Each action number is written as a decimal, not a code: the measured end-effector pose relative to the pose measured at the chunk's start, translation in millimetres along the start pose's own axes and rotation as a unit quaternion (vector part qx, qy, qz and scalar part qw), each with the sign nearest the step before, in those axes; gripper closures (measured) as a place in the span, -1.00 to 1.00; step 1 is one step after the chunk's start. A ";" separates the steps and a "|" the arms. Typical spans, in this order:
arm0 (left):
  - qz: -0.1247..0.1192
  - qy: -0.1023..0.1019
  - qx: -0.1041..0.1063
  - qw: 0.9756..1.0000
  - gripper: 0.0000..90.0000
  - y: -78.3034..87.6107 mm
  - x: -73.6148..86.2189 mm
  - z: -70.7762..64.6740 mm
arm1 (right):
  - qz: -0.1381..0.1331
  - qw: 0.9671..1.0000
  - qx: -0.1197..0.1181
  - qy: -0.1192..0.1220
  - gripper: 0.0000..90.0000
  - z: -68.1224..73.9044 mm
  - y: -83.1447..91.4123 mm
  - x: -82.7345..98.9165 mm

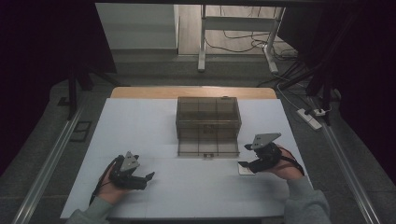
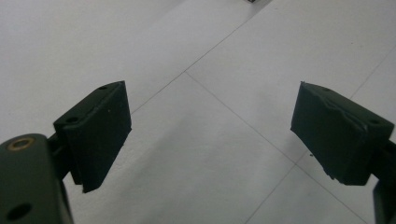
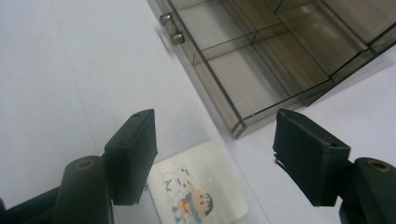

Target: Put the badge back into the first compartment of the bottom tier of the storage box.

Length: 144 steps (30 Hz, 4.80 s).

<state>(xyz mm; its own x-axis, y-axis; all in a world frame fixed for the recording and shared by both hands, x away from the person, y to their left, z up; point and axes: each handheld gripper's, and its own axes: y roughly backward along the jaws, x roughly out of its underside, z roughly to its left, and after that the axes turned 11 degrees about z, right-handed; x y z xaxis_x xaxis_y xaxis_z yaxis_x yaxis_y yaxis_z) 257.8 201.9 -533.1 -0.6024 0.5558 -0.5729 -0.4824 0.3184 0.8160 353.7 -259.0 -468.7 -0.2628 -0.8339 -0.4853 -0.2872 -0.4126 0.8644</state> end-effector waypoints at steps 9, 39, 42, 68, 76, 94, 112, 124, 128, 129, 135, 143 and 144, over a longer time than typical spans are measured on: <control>-0.001 0.000 0.000 1.000 -0.73 -0.1 -0.1 -0.1 | 0.030 0.999 -0.027 0.001 -0.51 -1.8 -5.4 4.7; 0.000 0.002 0.001 1.000 -0.72 0.0 -0.2 0.6 | 0.100 0.992 -0.069 0.037 -0.64 -5.2 -37.8 15.4; 0.001 0.001 0.001 1.000 -0.72 -0.5 -0.2 0.6 | 0.102 0.991 -0.070 0.039 -0.60 -6.1 -38.3 16.5; 0.001 0.001 0.000 1.000 -0.72 -0.4 0.0 0.9 | 0.073 0.994 -0.078 0.032 -0.28 -10.7 -27.3 20.3; 0.001 0.001 -0.001 1.000 -0.72 -0.3 0.0 0.9 | 0.030 0.997 -0.065 0.013 -0.28 -13.0 -17.4 18.6; 0.002 0.000 0.000 1.000 -0.72 -0.6 -0.2 0.5 | -0.045 0.997 -0.055 -0.020 -0.28 -12.4 -5.3 9.0; 0.001 -0.001 0.000 1.000 -0.72 -1.2 -0.6 0.0 | -0.064 0.997 -0.033 -0.032 -0.28 -10.1 -5.6 -0.6; 0.003 -0.002 0.000 1.000 -0.72 -1.4 -0.7 -0.2 | -0.087 0.995 -0.017 -0.040 -0.28 -8.2 -5.4 -10.1; 0.003 -0.002 0.000 1.000 -0.72 -1.4 -0.7 -0.1 | -0.095 0.995 -0.013 -0.041 -0.28 -7.7 -6.3 -14.3; 0.002 -0.002 0.000 1.000 -0.72 -1.4 -0.8 -0.1 | -0.098 0.994 -0.013 -0.041 -0.28 -7.8 -6.6 -16.0; 0.003 -0.002 0.000 1.000 -0.72 -1.6 -0.8 -0.3 | -0.109 0.993 -0.013 -0.042 -0.28 -7.3 -11.7 -25.7; 0.002 -0.002 0.000 1.000 -0.72 -1.4 -0.8 -0.1 | -0.119 0.992 -0.012 -0.038 -0.28 -6.0 -17.2 -38.8; 0.002 -0.002 0.000 1.000 -0.72 -1.4 -0.8 -0.2 | -0.119 0.992 -0.011 -0.038 -0.28 -6.0 -17.7 -39.9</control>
<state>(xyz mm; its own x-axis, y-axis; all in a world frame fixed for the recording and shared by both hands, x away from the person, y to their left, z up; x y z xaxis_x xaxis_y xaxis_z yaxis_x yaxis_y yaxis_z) 258.9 200.8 -533.9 -0.6017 0.5606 -0.5689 -0.4796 0.3160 0.8186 374.8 -220.6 -463.9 -0.2582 -0.6828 -0.6835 -0.3301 -0.6025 0.7266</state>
